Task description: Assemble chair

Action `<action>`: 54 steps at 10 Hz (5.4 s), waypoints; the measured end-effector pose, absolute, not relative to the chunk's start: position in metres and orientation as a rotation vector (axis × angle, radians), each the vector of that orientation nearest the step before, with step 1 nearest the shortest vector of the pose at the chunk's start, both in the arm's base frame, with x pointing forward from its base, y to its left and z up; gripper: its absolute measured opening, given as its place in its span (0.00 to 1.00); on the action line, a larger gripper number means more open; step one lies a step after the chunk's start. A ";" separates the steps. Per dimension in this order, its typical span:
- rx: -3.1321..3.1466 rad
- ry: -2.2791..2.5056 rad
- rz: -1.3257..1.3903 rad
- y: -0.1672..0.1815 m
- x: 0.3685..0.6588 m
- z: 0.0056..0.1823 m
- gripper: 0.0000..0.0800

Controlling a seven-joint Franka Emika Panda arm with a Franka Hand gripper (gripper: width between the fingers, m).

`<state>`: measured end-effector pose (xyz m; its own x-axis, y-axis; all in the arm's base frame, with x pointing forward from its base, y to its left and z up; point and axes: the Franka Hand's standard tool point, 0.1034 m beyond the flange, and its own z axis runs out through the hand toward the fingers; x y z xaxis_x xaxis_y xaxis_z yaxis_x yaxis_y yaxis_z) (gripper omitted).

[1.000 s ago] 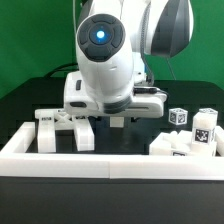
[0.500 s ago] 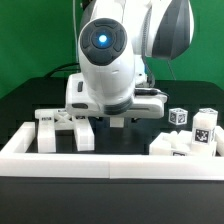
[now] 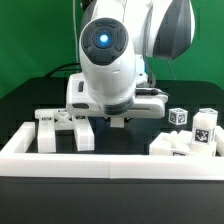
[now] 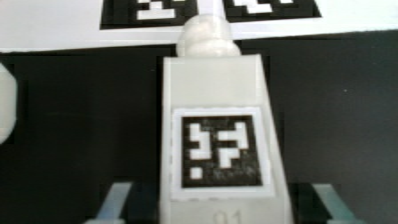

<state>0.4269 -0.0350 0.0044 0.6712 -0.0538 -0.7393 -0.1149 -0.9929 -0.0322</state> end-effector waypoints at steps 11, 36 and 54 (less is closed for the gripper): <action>-2.977 0.165 0.795 -0.021 0.497 0.063 0.36; -3.063 0.059 -0.790 0.029 0.603 0.113 0.36; -3.048 -0.018 -0.929 0.044 0.604 0.084 0.36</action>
Offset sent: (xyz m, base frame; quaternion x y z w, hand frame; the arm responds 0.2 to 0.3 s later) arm 0.0441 0.0186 0.0605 0.0063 0.0001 0.0058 1.0000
